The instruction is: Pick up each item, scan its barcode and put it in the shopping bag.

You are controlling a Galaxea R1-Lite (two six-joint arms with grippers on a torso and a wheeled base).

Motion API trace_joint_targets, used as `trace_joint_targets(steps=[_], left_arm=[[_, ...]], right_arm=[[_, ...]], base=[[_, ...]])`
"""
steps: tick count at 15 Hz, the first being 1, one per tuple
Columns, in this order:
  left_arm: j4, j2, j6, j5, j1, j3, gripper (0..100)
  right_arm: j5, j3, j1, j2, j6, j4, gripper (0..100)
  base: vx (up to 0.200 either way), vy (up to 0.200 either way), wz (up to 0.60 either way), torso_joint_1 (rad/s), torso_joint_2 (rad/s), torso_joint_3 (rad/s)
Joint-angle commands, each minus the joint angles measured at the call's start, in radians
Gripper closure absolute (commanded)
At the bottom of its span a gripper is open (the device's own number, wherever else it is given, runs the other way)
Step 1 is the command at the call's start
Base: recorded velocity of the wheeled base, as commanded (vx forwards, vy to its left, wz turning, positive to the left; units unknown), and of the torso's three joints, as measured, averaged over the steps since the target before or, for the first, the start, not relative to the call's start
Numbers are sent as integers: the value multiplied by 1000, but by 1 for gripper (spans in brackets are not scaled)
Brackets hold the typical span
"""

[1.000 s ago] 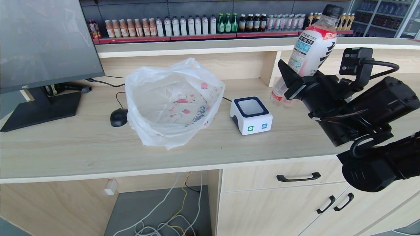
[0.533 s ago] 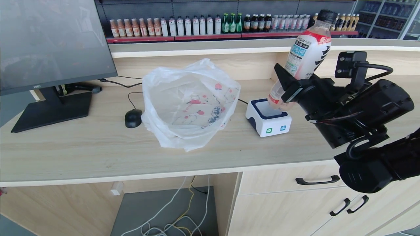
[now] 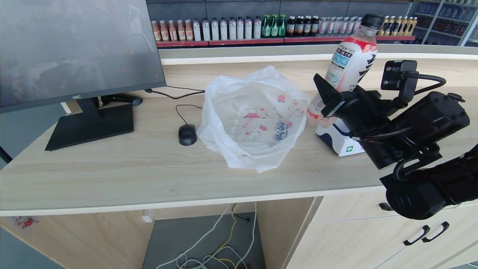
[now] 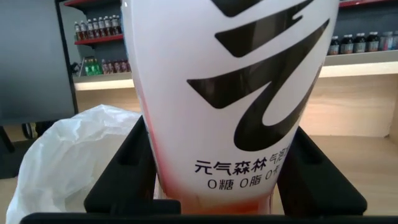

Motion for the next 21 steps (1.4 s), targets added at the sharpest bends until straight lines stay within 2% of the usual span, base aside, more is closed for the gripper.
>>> trace_joint_targets(steps=[1,9,11,13,16,19,21], left_arm=[[0,0,-1,0,1,0,0],[0,0,2,0,-1,0,0],[0,0,2,0,-1,0,0],[0,0,2,0,-1,0,0],[0,0,2,0,-1,0,0],[0,0,2,0,1,0,0],[0,0,2,0,-1,0,0]], right_arm=[[0,2,-8,-5,0,-1,100],[1,5,0,1,-3,-1,100],[1,7,32,8,-19,-1,100],[7,7,124,26,-54,-1,100],[33,10,198,51,-75,-1,100],[27,-21,222,63,-84,23,100],[29,-80,224,66,-92,117,100]], base=[[0,200,0,7,-2,2],[0,0,0,0,0,0],[0,0,0,0,0,0],[0,0,0,0,0,0],[0,0,0,0,0,0],[0,0,0,0,0,0],[0,0,0,0,0,0]])
